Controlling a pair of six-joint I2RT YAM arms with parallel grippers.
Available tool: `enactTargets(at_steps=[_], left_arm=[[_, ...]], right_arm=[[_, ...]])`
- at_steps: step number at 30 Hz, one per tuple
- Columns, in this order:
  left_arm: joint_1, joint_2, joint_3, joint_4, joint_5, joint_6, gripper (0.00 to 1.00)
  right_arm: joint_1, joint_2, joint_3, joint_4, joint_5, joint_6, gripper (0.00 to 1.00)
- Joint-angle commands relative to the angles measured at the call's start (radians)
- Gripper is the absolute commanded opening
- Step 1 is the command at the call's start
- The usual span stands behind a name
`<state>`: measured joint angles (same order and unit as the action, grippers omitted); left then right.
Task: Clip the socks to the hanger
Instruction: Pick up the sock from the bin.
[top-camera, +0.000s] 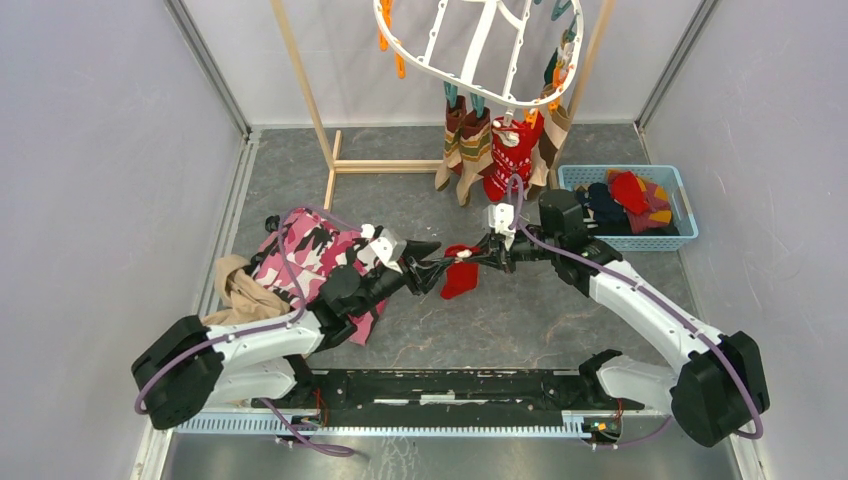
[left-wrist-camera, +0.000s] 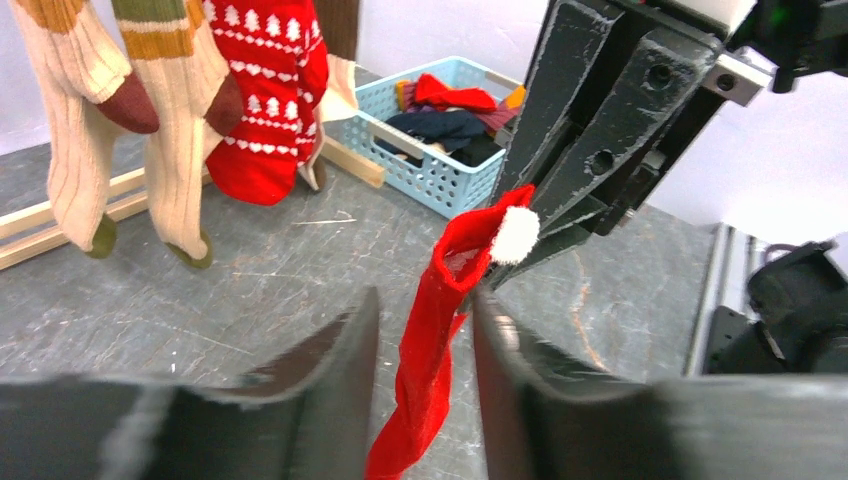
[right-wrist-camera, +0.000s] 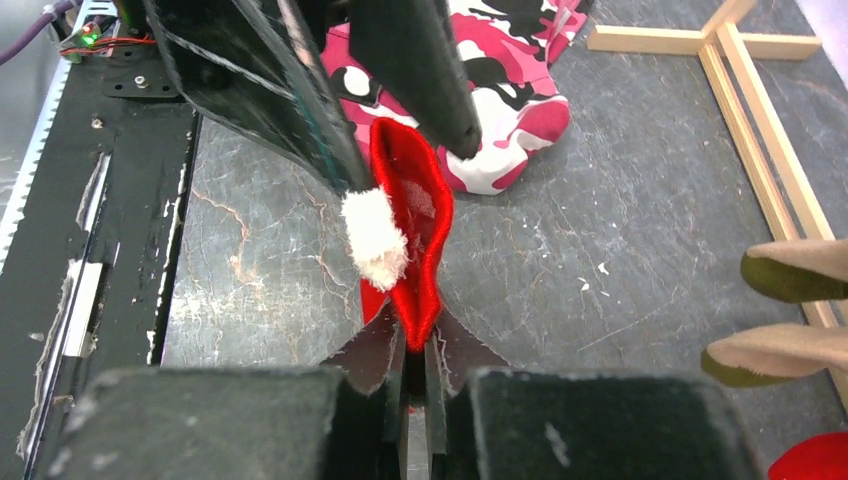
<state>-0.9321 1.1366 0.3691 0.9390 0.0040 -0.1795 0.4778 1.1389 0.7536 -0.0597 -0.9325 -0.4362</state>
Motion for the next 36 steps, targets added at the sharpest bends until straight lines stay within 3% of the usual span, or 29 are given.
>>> enactTargets(at_steps=[1, 10, 18, 20, 22, 23, 24, 28, 31, 32, 36], left_arm=[[0.049, -0.095, -0.030, -0.010, 0.153, 0.045, 0.61], [0.088, -0.097, 0.021, -0.130, 0.366, 0.133, 0.65], [0.090, 0.023, 0.099, -0.116, 0.417, 0.121, 0.54], [0.091, 0.037, 0.107, -0.086, 0.416, 0.106, 0.38], [0.093, 0.049, 0.118, -0.082, 0.413, 0.095, 0.08], [0.095, 0.051, 0.122, -0.084, 0.407, 0.087, 0.03], [0.099, 0.048, 0.121, -0.077, 0.405, 0.074, 0.02], [0.153, 0.008, 0.104, -0.016, 0.434, -0.034, 0.02], [0.194, -0.030, 0.128, 0.001, 0.470, -0.118, 0.02], [0.202, -0.039, 0.143, -0.003, 0.477, -0.142, 0.02], [0.234, -0.052, 0.214, -0.034, 0.479, -0.228, 0.02]], right_arm=[[0.003, 0.014, 0.079, -0.115, -0.072, -0.126, 0.08], [0.003, 0.031, 0.092, -0.143, -0.127, -0.150, 0.09], [0.003, 0.030, 0.092, -0.146, -0.150, -0.155, 0.09], [0.004, 0.031, 0.092, -0.147, -0.154, -0.155, 0.09], [0.004, 0.029, 0.092, -0.148, -0.158, -0.156, 0.10], [0.004, 0.027, 0.093, -0.147, -0.161, -0.156, 0.11], [0.004, 0.026, 0.095, -0.147, -0.164, -0.154, 0.14], [0.003, 0.000, 0.115, -0.146, -0.153, -0.144, 0.47], [0.002, -0.031, 0.131, -0.085, -0.141, -0.092, 0.63], [0.002, -0.037, 0.148, -0.072, -0.142, -0.080, 0.73], [0.002, -0.024, 0.259, -0.074, -0.164, -0.046, 0.81]])
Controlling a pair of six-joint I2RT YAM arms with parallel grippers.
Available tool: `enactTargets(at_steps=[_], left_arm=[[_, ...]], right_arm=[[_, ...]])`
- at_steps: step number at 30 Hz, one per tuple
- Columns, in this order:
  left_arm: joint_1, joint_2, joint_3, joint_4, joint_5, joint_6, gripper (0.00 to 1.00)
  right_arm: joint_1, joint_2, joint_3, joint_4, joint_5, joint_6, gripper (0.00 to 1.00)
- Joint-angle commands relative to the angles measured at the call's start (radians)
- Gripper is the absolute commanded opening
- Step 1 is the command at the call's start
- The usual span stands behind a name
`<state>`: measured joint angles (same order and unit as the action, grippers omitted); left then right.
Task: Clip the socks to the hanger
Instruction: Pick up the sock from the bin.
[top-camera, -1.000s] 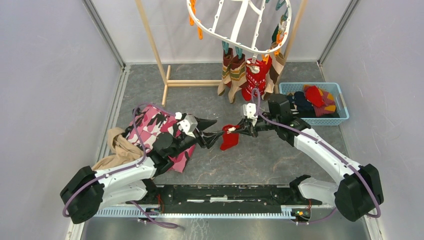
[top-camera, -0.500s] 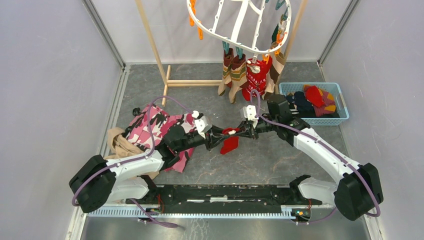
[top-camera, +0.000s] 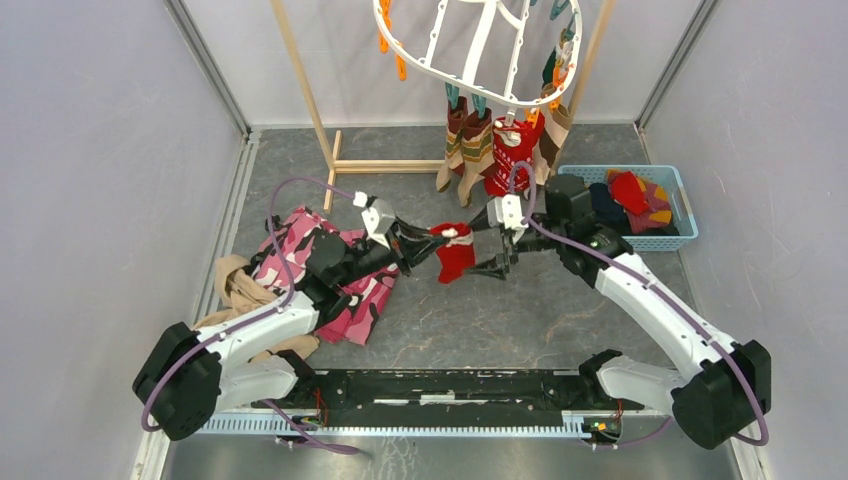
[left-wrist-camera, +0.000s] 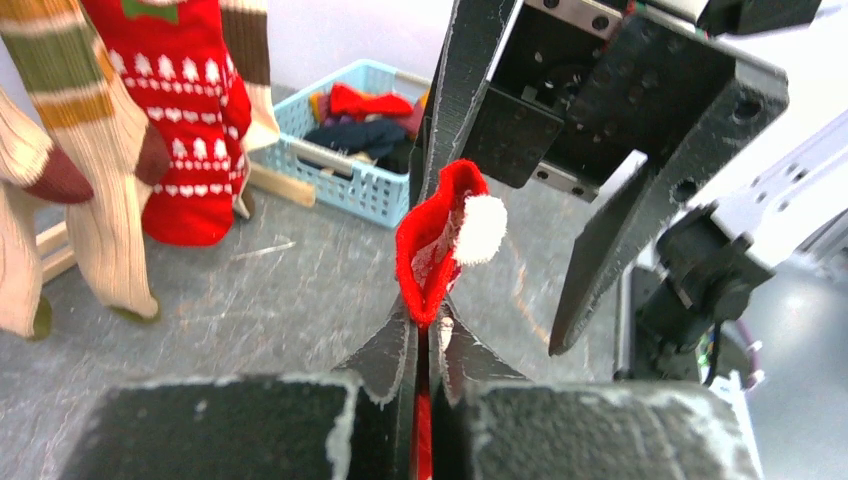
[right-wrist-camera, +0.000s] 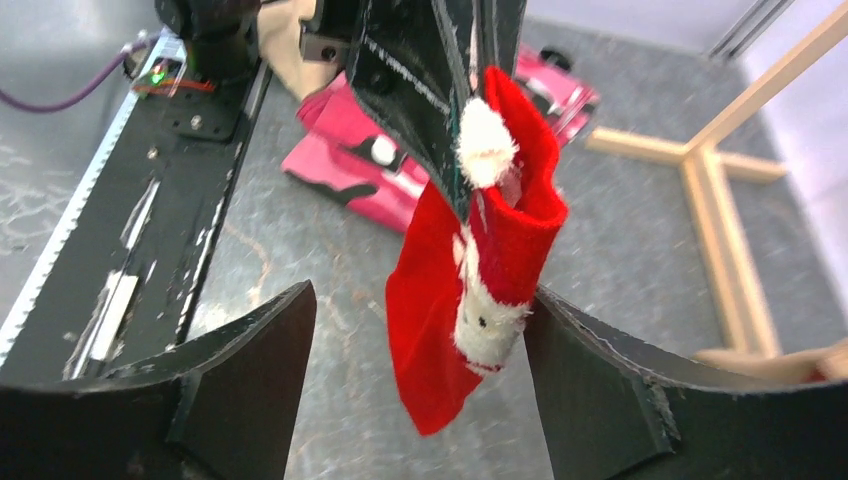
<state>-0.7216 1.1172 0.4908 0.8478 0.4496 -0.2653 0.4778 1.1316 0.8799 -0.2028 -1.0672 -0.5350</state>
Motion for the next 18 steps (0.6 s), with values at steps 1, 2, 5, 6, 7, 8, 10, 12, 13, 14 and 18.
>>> enactTargets(at_steps=[1, 2, 5, 6, 7, 8, 10, 12, 13, 14, 18], left_arm=[[0.030, -0.033, 0.107, 0.054, 0.032, -0.163, 0.02], [0.035, -0.031, 0.121, 0.054, 0.032, -0.179, 0.02], [0.043, -0.023, 0.160, 0.053, 0.027, -0.219, 0.02], [0.044, -0.020, 0.171, 0.053, 0.029, -0.232, 0.02], [0.046, -0.015, 0.182, 0.052, 0.029, -0.245, 0.02], [0.048, -0.010, 0.195, 0.052, 0.030, -0.259, 0.02], [0.051, -0.006, 0.210, 0.047, 0.031, -0.278, 0.02], [0.053, -0.008, 0.219, 0.042, 0.027, -0.290, 0.02], [0.054, -0.011, 0.224, 0.038, 0.024, -0.292, 0.02], [0.054, -0.014, 0.225, 0.032, 0.021, -0.293, 0.02], [0.057, -0.014, 0.233, 0.025, 0.014, -0.308, 0.02]], right_arm=[[0.002, -0.011, 0.153, 0.084, -0.037, 0.083, 0.81], [0.002, -0.007, 0.169, 0.110, -0.045, 0.117, 0.81], [0.002, 0.003, 0.186, 0.244, -0.050, 0.280, 0.80], [0.002, 0.009, 0.192, 0.285, -0.044, 0.330, 0.79], [0.002, 0.014, 0.196, 0.318, -0.038, 0.367, 0.77], [0.003, 0.019, 0.199, 0.338, -0.034, 0.396, 0.73], [0.003, 0.023, 0.198, 0.365, -0.027, 0.424, 0.68], [0.002, 0.023, 0.201, 0.367, -0.023, 0.426, 0.62], [0.002, 0.023, 0.202, 0.367, -0.022, 0.426, 0.60], [0.002, 0.023, 0.204, 0.364, -0.019, 0.427, 0.59], [0.003, 0.018, 0.227, 0.355, -0.004, 0.431, 0.51]])
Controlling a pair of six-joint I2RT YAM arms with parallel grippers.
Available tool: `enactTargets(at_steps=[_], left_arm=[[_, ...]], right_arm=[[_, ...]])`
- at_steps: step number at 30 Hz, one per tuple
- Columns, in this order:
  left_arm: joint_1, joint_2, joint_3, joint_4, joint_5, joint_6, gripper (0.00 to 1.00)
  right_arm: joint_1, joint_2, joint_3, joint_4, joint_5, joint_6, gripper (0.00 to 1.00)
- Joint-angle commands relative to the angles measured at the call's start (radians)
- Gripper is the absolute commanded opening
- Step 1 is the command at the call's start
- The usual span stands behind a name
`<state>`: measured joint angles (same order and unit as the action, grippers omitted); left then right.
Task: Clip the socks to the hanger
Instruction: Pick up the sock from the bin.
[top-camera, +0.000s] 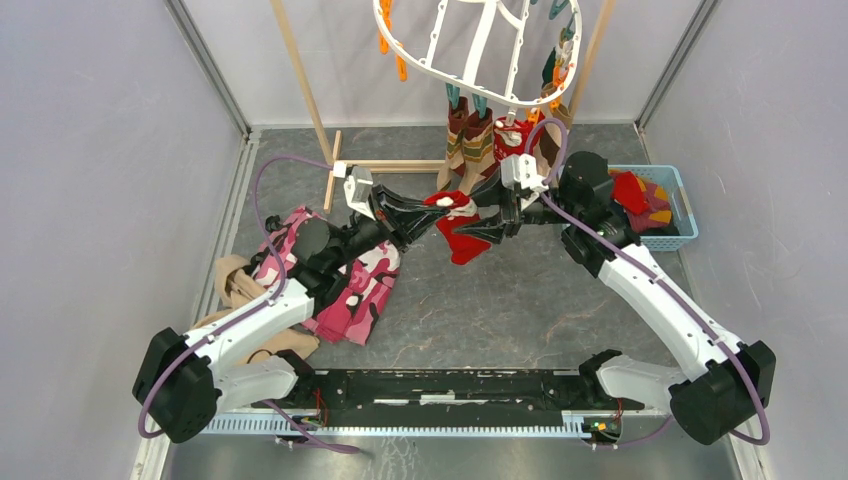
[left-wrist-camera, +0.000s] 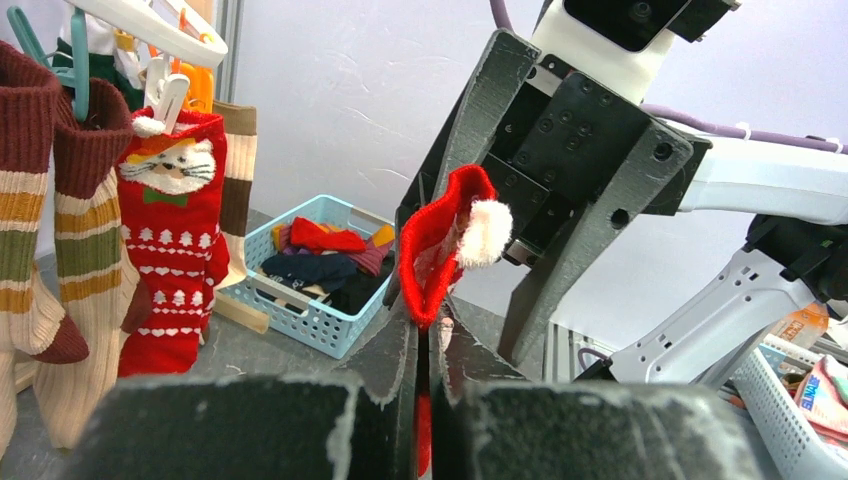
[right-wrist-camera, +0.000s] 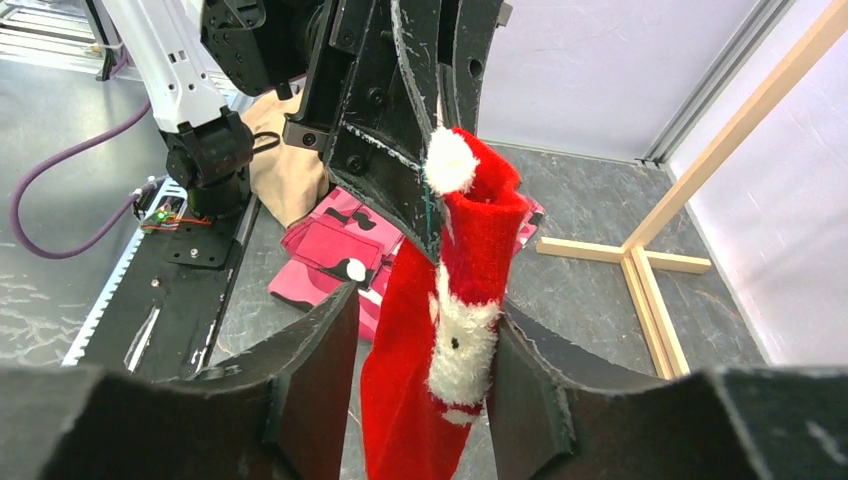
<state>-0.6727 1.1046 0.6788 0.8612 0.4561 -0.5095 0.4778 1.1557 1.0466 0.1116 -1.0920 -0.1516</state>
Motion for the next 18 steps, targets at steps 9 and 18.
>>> enactTargets(at_steps=[9, 18], left_arm=[[0.016, 0.012, 0.052, 0.059, -0.004, -0.139, 0.02], [0.019, 0.032, 0.056, 0.110, 0.019, -0.186, 0.02]], right_arm=[[-0.010, 0.011, 0.064, 0.167, -0.002, 0.200, 0.37], [-0.013, 0.012, 0.041, 0.194, -0.023, 0.216, 0.08]])
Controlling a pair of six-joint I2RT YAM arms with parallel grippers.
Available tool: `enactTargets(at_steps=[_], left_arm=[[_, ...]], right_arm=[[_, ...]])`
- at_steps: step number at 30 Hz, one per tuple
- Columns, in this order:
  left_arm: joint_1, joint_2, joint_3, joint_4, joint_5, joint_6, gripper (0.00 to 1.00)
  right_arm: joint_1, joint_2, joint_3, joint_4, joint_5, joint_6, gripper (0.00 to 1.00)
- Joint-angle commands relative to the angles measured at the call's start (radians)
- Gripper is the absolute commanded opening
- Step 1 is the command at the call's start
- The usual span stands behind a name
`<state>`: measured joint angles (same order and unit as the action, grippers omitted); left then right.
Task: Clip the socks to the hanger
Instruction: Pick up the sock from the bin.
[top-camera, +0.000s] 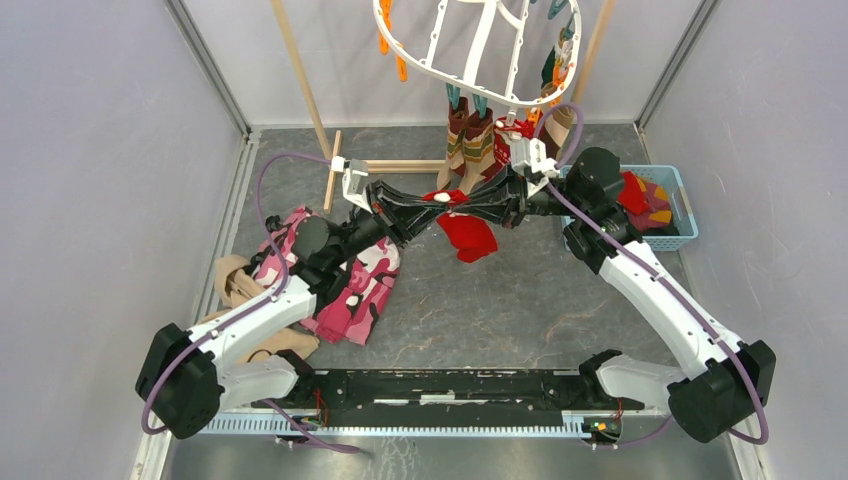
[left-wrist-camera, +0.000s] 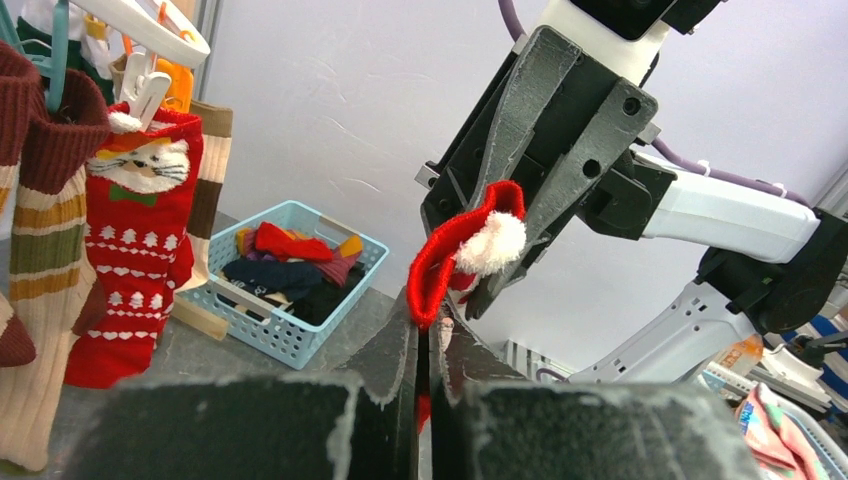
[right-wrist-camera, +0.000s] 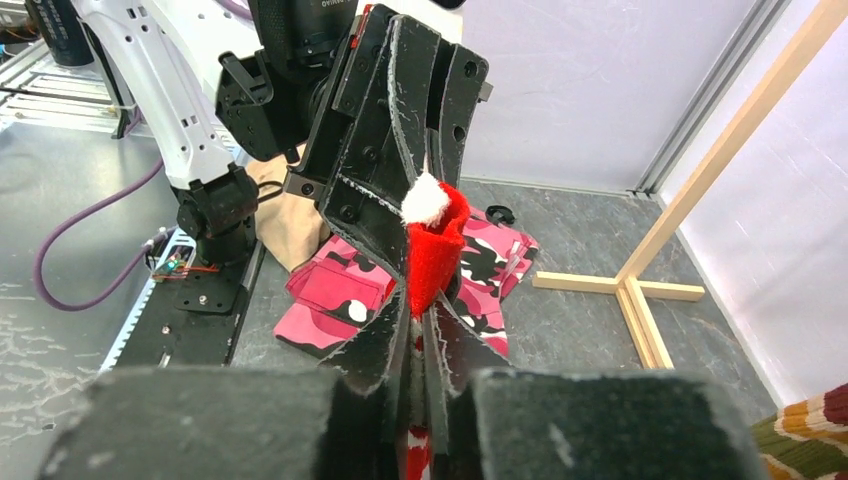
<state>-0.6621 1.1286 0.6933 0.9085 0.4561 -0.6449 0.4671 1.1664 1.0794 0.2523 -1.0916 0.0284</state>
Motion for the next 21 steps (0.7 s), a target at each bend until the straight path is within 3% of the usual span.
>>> enactTargets(at_steps=[1, 3, 8, 12, 16, 21], left_arm=[[0.009, 0.008, 0.041, 0.060, 0.020, -0.046, 0.02], [0.016, -0.003, 0.039, 0.033, 0.016, -0.021, 0.08], [0.065, -0.103, -0.026, -0.113, -0.039, 0.106, 0.47], [0.120, -0.180, -0.098, -0.210, -0.089, 0.229, 0.66], [0.196, -0.167, -0.123, -0.248, -0.106, 0.290, 0.75], [0.366, -0.024, -0.106, -0.112, -0.079, 0.242, 0.81]], right_arm=[[-0.005, 0.003, 0.007, 0.056, -0.029, 0.040, 0.04], [-0.015, 0.001, -0.007, 0.070, -0.036, 0.053, 0.00], [-0.070, -0.025, -0.070, 0.103, -0.071, 0.071, 0.00], [-0.117, -0.039, -0.119, 0.117, -0.102, 0.066, 0.00], [-0.155, -0.031, -0.133, 0.097, -0.130, 0.024, 0.00], [-0.174, -0.015, -0.130, 0.044, -0.143, -0.021, 0.00]])
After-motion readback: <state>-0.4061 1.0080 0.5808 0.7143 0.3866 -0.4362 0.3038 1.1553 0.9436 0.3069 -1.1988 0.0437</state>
